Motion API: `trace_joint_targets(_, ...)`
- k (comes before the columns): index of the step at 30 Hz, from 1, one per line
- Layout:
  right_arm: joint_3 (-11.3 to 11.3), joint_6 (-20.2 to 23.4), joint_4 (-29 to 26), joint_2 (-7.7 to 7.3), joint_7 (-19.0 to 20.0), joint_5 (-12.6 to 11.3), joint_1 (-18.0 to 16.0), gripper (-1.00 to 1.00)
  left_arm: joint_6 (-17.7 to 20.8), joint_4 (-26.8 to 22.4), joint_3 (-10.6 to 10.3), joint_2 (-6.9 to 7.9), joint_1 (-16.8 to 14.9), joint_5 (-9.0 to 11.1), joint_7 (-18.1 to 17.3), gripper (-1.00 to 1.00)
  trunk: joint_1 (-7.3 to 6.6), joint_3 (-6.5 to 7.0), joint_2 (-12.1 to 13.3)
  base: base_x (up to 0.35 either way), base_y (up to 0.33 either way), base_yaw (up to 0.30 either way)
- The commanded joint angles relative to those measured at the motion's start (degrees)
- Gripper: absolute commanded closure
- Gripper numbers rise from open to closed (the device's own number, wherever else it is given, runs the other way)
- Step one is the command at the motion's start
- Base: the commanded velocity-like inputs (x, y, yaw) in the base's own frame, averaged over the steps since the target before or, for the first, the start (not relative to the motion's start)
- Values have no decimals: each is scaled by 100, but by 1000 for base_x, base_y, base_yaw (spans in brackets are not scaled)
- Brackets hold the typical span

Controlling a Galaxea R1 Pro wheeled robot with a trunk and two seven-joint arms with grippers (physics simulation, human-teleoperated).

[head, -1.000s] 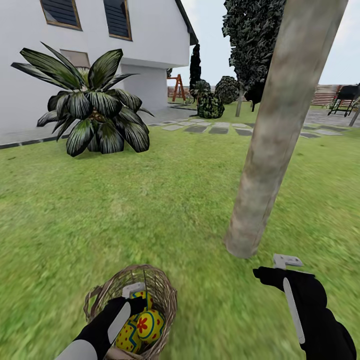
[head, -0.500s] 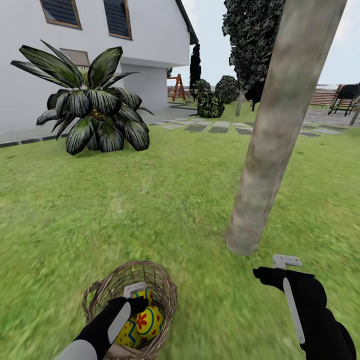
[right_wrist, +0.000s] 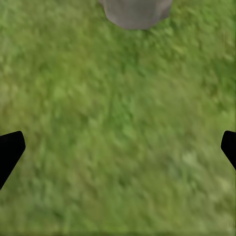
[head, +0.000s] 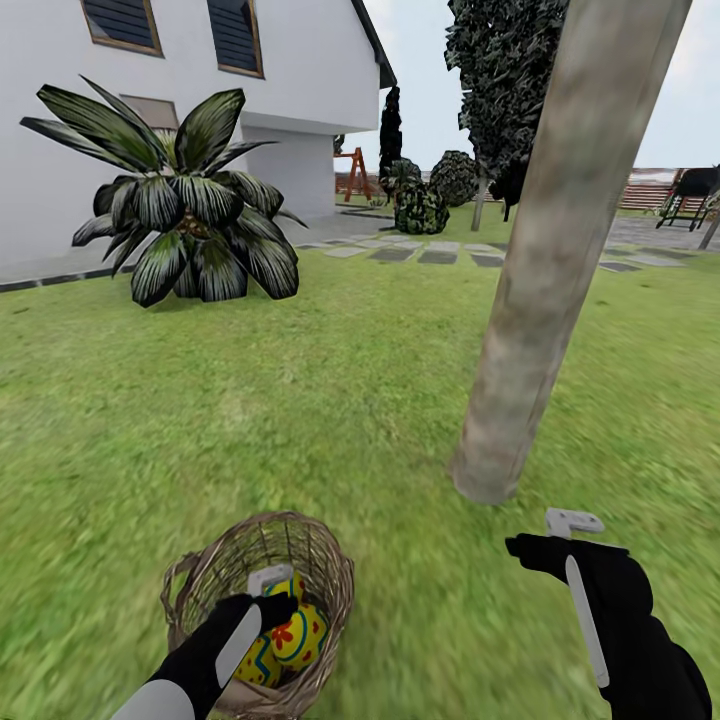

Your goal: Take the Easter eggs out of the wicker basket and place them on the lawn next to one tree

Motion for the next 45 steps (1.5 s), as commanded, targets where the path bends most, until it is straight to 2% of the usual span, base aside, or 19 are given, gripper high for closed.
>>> trace_joint_targets(1,2,26,-5,-1,30,51,-3,-100,17,-10,-32,4,-2,61,53,-100,22,-24,-44,0,0,0)
trace_joint_targets(10,11,26,-5,-1,30,50,-2,-100,22,-16,-108,-10,-7,61,58,-100,219,-185,-405,0,0,0)
trace_joint_targets(17,13,26,3,-1,30,49,-3,-100,24,-64,-136,-31,-18,61,61,-100,219,-185,-405,0,0,0)
trace_joint_targets(23,45,26,25,0,30,48,-2,-100,91,-478,-144,-33,-24,61,55,-100,219,-185,-405,0,0,0)
trace_joint_targets(28,64,26,28,-1,30,48,-2,-100,106,-632,-146,-32,-21,61,52,-100,219,-185,-405,0,0,0)
trace_joint_targets(35,79,26,30,0,30,45,-2,-100,85,-690,-146,-26,-20,61,67,-100,373,-311,-686,0,0,0)
trace_joint_targets(41,78,26,30,3,30,50,-4,-100,47,-699,-145,-19,-18,61,69,-100,373,-311,-686,0,0,0)
trace_joint_targets(45,75,26,30,0,30,51,-2,-100,33,-695,-140,-21,-15,61,76,-100,461,-383,-846,0,0,0)
